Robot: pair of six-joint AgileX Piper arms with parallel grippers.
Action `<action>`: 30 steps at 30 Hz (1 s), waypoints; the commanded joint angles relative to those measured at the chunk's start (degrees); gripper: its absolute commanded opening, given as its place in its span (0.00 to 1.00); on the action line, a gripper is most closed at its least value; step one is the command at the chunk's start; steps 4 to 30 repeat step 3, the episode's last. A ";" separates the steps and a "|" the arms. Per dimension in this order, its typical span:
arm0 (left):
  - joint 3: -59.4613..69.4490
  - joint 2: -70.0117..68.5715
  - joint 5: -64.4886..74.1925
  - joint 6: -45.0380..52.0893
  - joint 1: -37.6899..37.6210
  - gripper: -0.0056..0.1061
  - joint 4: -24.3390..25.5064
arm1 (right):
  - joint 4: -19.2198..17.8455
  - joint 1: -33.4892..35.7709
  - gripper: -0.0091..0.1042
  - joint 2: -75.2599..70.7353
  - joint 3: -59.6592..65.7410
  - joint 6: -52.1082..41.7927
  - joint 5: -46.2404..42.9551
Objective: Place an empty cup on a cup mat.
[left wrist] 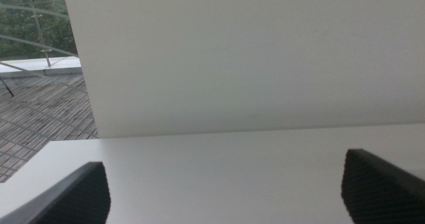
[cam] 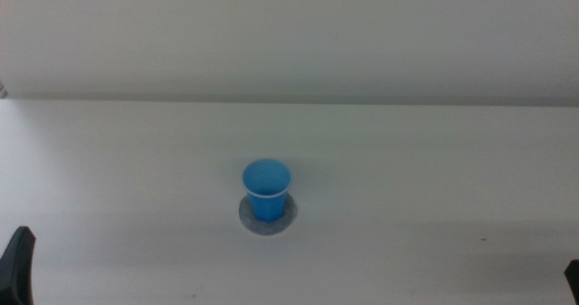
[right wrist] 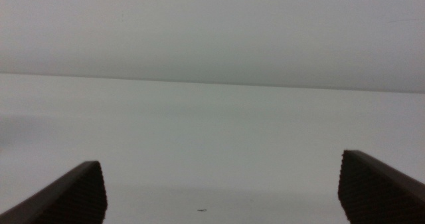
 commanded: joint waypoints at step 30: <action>2.35 -2.40 -0.67 0.00 -0.48 0.89 0.00 | -0.08 -0.40 0.90 -2.20 2.43 -0.44 -0.90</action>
